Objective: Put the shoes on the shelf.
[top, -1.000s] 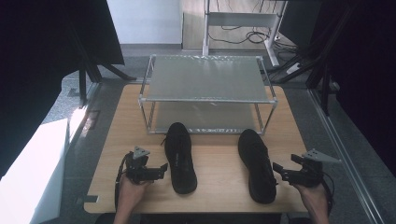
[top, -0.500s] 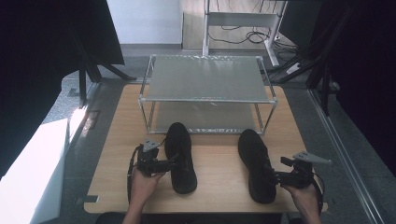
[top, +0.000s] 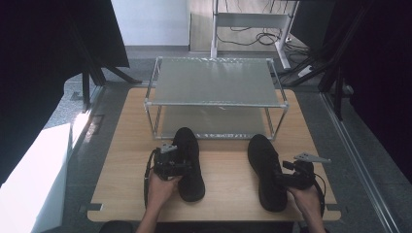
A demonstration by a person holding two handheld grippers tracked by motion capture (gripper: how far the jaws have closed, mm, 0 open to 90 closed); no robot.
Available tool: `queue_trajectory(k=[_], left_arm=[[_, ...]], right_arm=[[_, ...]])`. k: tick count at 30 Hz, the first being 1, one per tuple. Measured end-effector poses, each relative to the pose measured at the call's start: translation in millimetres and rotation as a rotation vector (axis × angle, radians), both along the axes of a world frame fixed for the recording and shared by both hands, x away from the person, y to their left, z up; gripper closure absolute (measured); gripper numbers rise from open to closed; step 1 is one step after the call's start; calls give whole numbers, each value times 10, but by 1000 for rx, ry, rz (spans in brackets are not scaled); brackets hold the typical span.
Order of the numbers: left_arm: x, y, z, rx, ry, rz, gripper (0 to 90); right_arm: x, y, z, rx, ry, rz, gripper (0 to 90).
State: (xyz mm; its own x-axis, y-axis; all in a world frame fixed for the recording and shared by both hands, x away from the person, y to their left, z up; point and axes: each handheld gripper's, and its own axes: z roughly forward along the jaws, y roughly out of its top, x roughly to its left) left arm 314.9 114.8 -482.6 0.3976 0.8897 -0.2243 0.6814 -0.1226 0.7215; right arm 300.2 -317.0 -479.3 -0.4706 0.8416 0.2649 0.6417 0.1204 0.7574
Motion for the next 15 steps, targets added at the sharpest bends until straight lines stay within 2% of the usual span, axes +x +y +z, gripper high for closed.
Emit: queue_trajectory(k=[2,4,5,8,13,14,15], left_arm=[[26,-17,-26,12,7,-1,74],[51,-38,-58,32,14,7,83],[51,-38,-58,32,14,7,83],[80,-46,-92,41,23,45,103],[71,-36,-70,73,26,74,225],[71,-36,-70,73,26,74,255],[69,-9,-67,76,21,80,305]], right_arm=[[29,26,-18,-5,7,-1,226],[52,55,-32,-39,6,-15,259],[52,55,-32,-39,6,-15,259],[86,68,-50,-70,-8,-43,351],[135,66,-81,-110,-6,-84,464],[135,66,-81,-110,-6,-84,464],[129,86,-78,-146,-20,-89,503]])
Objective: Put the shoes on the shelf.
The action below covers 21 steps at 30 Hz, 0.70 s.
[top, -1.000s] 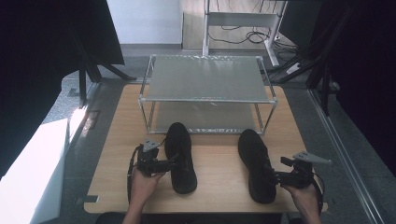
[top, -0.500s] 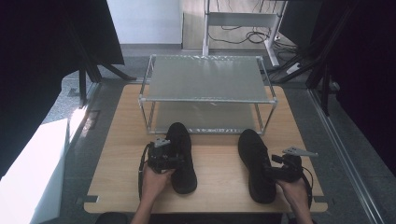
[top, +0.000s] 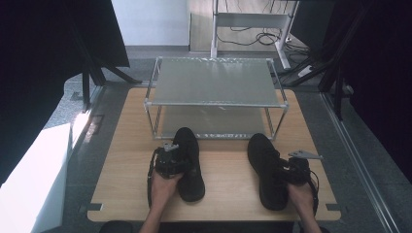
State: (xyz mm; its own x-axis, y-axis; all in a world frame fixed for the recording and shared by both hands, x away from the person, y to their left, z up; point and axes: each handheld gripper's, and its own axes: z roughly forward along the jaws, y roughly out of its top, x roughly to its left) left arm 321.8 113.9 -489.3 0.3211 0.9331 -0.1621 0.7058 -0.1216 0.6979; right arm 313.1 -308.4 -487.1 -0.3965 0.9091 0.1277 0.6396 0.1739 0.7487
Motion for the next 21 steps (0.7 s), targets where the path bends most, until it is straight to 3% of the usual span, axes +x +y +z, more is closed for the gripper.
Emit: queue_trajectory(k=[5,6,7,8,11,15,16,17,21], left_arm=[[-3,118,-7,-58,-3,-4,472],[-16,158,-1,-72,-12,-1,498],[-16,158,-1,-72,-12,-1,533],[-33,186,21,-68,-34,-5,582],[-34,222,35,-63,-45,7,698],[-37,280,23,-78,-51,22,774],[-41,306,23,-82,-54,29,774],[-38,385,9,-125,-51,42,798],[-36,551,-49,-246,-39,65,819]], right_arm=[[-24,2,-2,-6,-19,-26,579],[-32,-32,-1,30,-24,-43,623],[-32,-32,-1,30,-24,-43,623],[-44,-71,9,77,-33,-58,675],[-51,-112,1,123,-28,-78,692],[-53,-186,-20,212,-14,-107,698],[-53,-186,-20,212,-14,-107,698],[-54,-234,-35,278,-6,-126,703],[-57,-306,-62,357,7,-147,707]])
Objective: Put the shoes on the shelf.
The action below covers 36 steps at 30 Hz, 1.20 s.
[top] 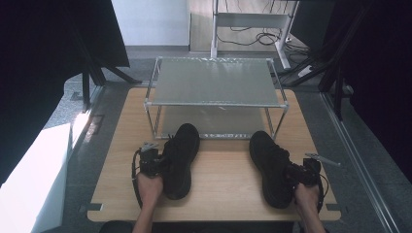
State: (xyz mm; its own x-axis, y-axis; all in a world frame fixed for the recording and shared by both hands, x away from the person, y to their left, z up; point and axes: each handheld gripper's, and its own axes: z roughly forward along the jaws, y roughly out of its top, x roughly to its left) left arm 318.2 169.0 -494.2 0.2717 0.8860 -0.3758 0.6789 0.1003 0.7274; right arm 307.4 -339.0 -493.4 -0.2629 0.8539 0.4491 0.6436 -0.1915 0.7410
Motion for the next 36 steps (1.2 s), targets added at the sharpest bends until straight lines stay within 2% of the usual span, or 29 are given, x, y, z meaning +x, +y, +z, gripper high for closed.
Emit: queue_trajectory(k=[1,2,3,6,10,13,15,16,17,25,28,31,36], left_arm=[[-3,25,-14,-27,1,6,822],[-3,25,-14,-27,1,6,823],[-6,58,-29,-55,4,14,824],[-8,64,-31,-76,9,16,826],[-24,50,-11,-89,3,12,828],[-56,30,19,-94,-8,-3,827],[-69,37,24,-119,-7,-6,828],[-69,37,24,-119,-7,-6,828],[-87,34,37,-143,-8,-4,827],[-159,-41,168,-199,-39,-34,827],[-171,-59,209,-217,-44,-40,826],[-196,-99,291,-254,-56,-49,826],[-229,-136,383,-271,-71,-56,826]], right_arm=[[0,-14,-6,20,4,-3,708],[1,-28,-16,47,8,-7,708],[3,-46,-32,82,14,-11,709],[3,-72,-74,190,33,-15,710],[-8,-44,-39,220,27,-6,709],[2,-33,-41,287,30,-7,708],[10,-18,-48,339,39,-2,709],[10,-18,-48,339,39,-2,709],[13,4,-46,367,43,7,708],[21,111,5,458,36,33,708],[22,138,30,471,32,41,708],[18,190,94,497,29,50,708],[10,263,190,527,14,65,707]])
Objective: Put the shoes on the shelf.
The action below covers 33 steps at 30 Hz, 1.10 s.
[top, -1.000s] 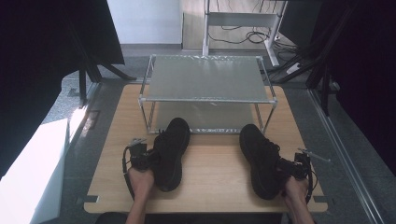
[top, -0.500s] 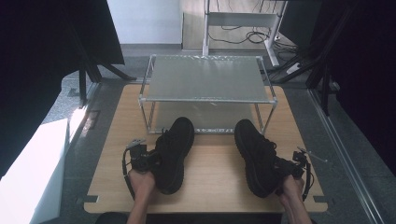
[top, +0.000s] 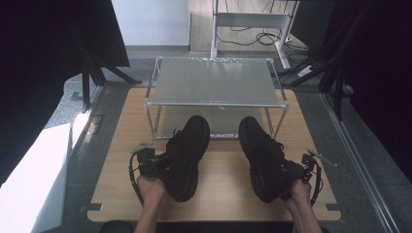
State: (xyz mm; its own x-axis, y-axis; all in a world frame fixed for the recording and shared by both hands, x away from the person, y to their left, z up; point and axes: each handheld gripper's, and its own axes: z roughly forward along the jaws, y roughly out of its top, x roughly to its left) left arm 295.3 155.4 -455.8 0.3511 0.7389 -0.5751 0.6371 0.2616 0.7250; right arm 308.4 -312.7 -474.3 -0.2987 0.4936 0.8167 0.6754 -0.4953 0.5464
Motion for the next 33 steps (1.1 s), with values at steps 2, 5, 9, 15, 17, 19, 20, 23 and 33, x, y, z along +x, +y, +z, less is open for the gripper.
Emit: queue_trajectory(k=[2,5,9,15,17,19,20,23,33], left_arm=[[-16,-6,30,-14,-6,-5,825],[-43,-11,77,-31,-16,-8,825],[-64,-17,131,-42,-26,-14,825],[-88,-25,234,-66,-42,-16,824],[-98,-33,281,-78,-50,-13,824],[-98,-36,297,-81,-53,-13,824],[-98,-42,332,-90,-59,-11,823],[-92,-46,392,-105,-67,-9,823],[-29,-83,593,-126,-97,-16,821]], right_arm=[[-6,34,42,11,-6,9,707],[-18,87,100,26,-16,23,707],[-32,136,154,49,-23,35,707],[-51,222,275,65,-39,49,706],[-52,253,320,76,-45,50,706],[-54,261,339,80,-41,51,706],[-50,278,366,83,-48,50,706],[-46,299,415,99,-47,47,706],[14,389,656,93,-81,45,706]])
